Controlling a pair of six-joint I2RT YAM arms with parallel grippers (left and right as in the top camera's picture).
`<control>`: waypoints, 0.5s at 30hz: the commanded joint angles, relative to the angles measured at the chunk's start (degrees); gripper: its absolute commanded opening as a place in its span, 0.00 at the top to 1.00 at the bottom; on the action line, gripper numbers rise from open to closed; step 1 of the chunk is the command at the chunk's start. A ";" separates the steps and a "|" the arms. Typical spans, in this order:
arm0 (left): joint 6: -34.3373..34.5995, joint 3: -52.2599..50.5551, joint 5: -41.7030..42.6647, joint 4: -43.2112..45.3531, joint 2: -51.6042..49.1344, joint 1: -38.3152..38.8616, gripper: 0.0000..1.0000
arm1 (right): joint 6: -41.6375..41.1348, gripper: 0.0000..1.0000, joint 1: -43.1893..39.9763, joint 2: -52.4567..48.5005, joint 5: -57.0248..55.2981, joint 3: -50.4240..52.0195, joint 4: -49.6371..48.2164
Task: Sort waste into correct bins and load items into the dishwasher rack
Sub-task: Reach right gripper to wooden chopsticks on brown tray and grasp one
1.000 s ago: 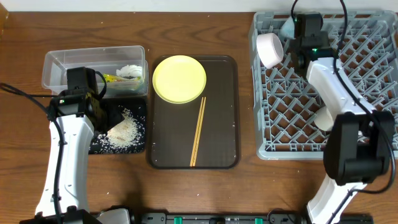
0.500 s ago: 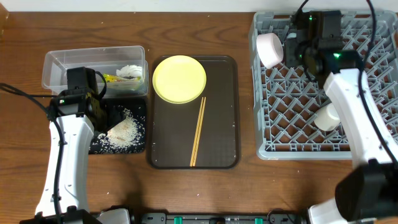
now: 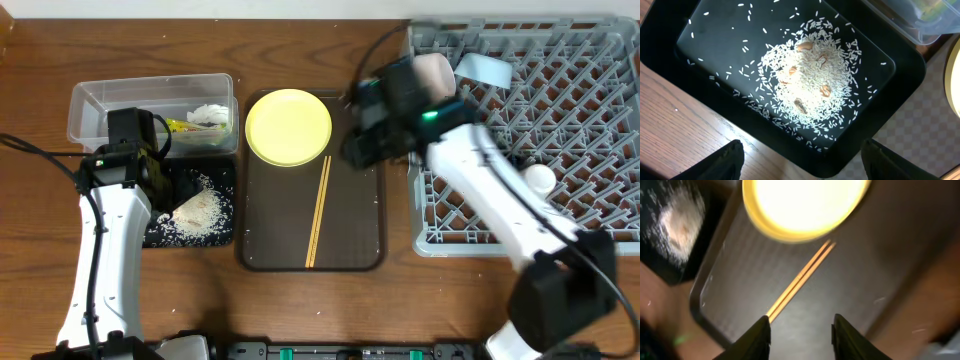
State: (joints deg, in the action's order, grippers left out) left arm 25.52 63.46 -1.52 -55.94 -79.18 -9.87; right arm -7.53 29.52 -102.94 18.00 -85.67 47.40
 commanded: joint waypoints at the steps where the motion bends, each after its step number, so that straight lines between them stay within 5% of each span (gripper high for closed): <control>1: 0.09 0.42 -0.48 -0.17 0.07 -0.20 0.22 | -9.22 0.63 4.39 -4.48 -3.43 0.63 2.19; 15: 0.09 0.42 -0.48 -0.22 0.07 -0.20 0.23 | -19.80 0.66 14.38 -17.33 -9.64 0.63 3.23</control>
State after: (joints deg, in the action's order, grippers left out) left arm 25.52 63.46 -1.52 -55.94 -79.18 -9.87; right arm -24.23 43.13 -118.85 11.07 -85.32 50.72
